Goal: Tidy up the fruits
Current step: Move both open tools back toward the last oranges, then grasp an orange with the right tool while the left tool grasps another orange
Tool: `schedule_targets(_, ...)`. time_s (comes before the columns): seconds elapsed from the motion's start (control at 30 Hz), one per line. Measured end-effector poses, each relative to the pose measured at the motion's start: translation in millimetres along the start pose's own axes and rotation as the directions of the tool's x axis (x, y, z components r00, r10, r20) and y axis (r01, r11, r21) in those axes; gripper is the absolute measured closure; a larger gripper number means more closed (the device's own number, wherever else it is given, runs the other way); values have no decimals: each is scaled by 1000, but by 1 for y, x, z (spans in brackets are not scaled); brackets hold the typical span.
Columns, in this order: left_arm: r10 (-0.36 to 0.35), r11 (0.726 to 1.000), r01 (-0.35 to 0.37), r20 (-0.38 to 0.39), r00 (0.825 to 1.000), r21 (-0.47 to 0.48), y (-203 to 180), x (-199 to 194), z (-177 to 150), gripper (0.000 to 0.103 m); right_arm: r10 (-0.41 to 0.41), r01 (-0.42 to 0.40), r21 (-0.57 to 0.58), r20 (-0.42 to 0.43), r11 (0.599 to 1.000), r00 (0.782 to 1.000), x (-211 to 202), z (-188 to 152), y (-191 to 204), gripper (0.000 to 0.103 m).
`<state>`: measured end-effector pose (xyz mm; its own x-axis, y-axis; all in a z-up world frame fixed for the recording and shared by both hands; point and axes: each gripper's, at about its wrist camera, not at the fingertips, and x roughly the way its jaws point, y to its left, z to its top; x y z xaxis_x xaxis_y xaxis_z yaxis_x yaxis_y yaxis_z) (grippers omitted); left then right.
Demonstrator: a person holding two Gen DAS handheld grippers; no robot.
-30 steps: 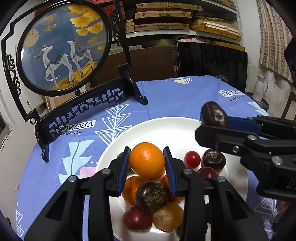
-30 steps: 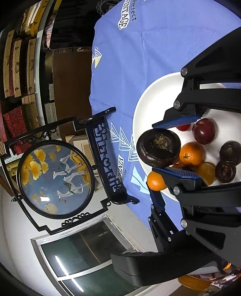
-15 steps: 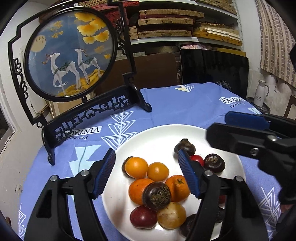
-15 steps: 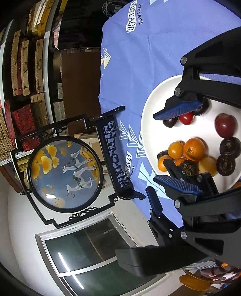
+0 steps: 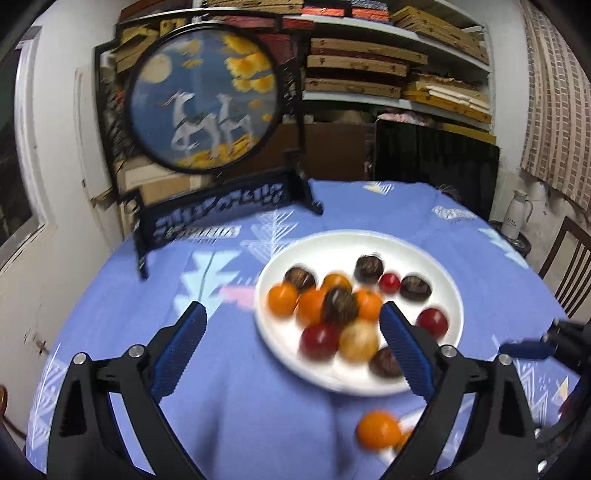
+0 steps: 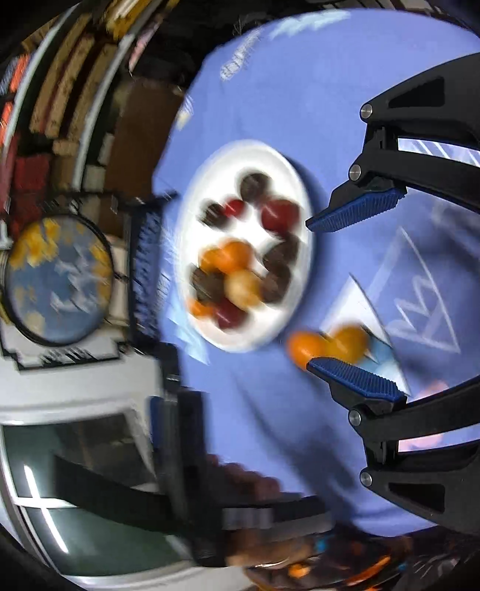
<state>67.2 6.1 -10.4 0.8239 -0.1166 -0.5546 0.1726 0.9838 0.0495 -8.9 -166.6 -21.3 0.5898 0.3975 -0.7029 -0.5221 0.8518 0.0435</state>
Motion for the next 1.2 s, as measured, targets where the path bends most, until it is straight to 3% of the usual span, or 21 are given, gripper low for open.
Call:
schedule_targets(0.27,64,998,-64,-31,998,-5,26,-30,-30,11,34,-33,7,-139,999,990,50,-13,31,34)
schedule_targets(0.33,55,998,-55,-35,998,-2,28,-35,-32,10,54,-52,12,-148,999,987,57,-12,32,50)
schedule_targets(0.37,56,998,-56,-36,998,0,27,-35,-33,10,49,-48,11,-155,999,987,59,-12,32,66)
schedule_targets(0.53,7,998,-3,-62,998,69,5,-29,-40,10,50,-47,19,-127,999,991,41,-17,26,67)
schedule_targets(0.7,-53,982,77,-139,989,174,-38,-9,-54,10,9,-4,56,-87,998,996,16,-20,0,66)
schedule_targets(0.83,-79,979,116,-212,974,169,-56,13,-62,10,-8,14,71,-86,997,996,10,-27,-11,66)
schedule_targets(1.03,-71,981,115,-261,963,158,-62,32,-68,10,9,-1,92,-91,996,996,16,-34,-18,66)
schedule_targets(1.17,-72,981,119,-282,957,155,-64,39,-69,22,21,-12,101,-89,995,996,17,-36,-19,66)
schedule_targets(1.2,-74,980,123,-289,954,156,-65,40,-70,38,23,-13,102,-89,995,996,17,-37,-19,66)
